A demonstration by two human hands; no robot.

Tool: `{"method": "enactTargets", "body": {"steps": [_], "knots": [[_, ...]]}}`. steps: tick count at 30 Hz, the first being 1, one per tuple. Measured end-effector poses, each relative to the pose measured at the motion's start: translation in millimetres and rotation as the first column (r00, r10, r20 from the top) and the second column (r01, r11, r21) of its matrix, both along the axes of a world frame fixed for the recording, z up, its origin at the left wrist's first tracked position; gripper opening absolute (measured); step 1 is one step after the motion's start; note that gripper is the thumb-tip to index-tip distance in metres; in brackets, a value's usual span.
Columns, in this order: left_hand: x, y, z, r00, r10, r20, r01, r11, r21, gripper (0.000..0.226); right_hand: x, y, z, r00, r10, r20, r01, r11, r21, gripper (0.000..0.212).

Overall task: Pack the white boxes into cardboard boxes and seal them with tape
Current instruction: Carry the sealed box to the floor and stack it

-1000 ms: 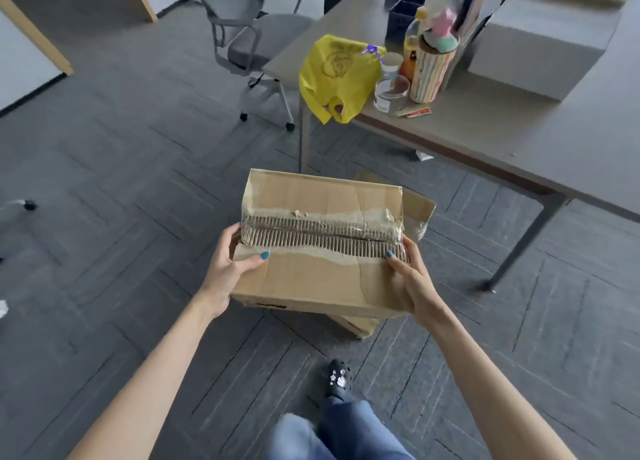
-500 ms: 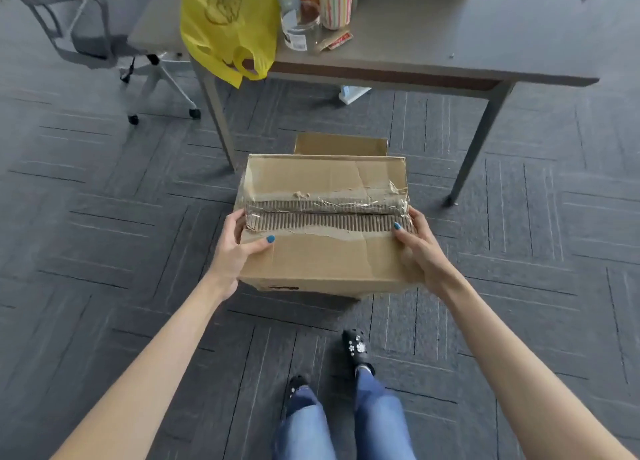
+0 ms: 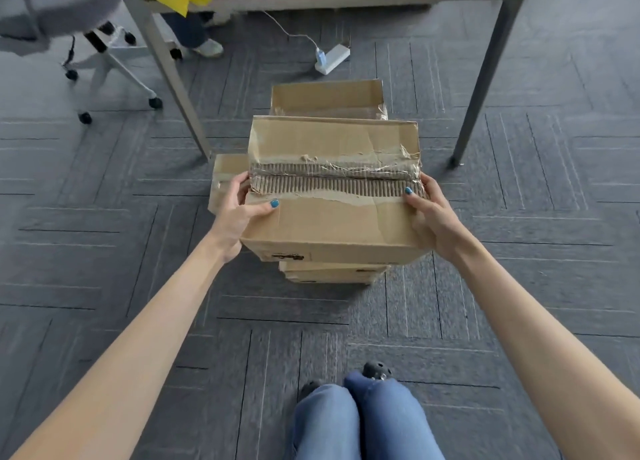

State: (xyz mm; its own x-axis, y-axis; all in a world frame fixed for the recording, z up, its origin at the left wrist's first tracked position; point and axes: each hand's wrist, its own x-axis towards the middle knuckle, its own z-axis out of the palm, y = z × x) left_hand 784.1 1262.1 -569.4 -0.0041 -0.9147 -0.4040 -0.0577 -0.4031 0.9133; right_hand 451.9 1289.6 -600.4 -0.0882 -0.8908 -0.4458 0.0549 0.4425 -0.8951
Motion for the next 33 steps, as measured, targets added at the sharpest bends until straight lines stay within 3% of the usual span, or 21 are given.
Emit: {"method": "enactTargets", "body": {"steps": [9,15,26,33], "knots": [[0,5,-92,0.998,0.054,-0.034,-0.054,0.998,0.015,0.063,3,-5,-85,0.999,0.043,-0.011,-0.043,0.999,-0.008,0.048],[5,-6,-138,0.999,0.052,-0.01,-0.052,0.999,-0.002,0.071,2,-15,-120,0.995,0.06,-0.075,-0.062,0.998,-0.02,0.047],[8,-19,-174,0.998,0.055,-0.013,-0.055,0.998,0.01,0.066,5,-29,-159,0.998,0.045,-0.045,-0.044,0.999,0.007,0.054],[5,-18,-175,0.998,0.032,0.049,-0.034,0.999,0.026,0.07,3,-33,-162,0.992,0.067,-0.105,-0.062,0.997,0.052,0.066]]}}
